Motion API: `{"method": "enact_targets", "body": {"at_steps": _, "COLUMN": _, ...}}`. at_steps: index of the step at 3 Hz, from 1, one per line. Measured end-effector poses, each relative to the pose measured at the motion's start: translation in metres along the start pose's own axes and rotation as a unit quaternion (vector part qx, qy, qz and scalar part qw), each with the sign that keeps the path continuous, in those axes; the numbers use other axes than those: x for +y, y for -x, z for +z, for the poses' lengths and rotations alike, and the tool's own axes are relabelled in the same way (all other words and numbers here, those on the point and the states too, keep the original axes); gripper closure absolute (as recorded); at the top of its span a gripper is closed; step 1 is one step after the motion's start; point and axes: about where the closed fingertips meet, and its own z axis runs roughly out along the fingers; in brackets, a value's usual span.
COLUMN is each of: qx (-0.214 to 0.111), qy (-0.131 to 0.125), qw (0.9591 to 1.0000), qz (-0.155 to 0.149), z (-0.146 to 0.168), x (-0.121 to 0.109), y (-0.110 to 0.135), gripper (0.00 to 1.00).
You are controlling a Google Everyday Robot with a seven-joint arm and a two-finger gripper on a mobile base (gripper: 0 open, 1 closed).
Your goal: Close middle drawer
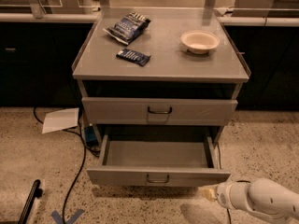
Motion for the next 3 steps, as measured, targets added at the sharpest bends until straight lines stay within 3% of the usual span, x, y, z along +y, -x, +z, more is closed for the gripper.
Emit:
{"method": "enact_targets", "body": {"at_steps": 1, "qx": 0.004, "qy": 0.021, "qw": 0.9997, "qz": -0.011, "z": 0.030, "x": 0.000, "y": 0.007, "gripper": 1.00}}
{"method": "enact_targets", "body": {"at_steps": 3, "qx": -0.003, "qy": 0.039, "qw": 0.9979, "qz": -0.052, "z": 0.067, "x": 0.000, "y": 0.046, "gripper": 1.00}}
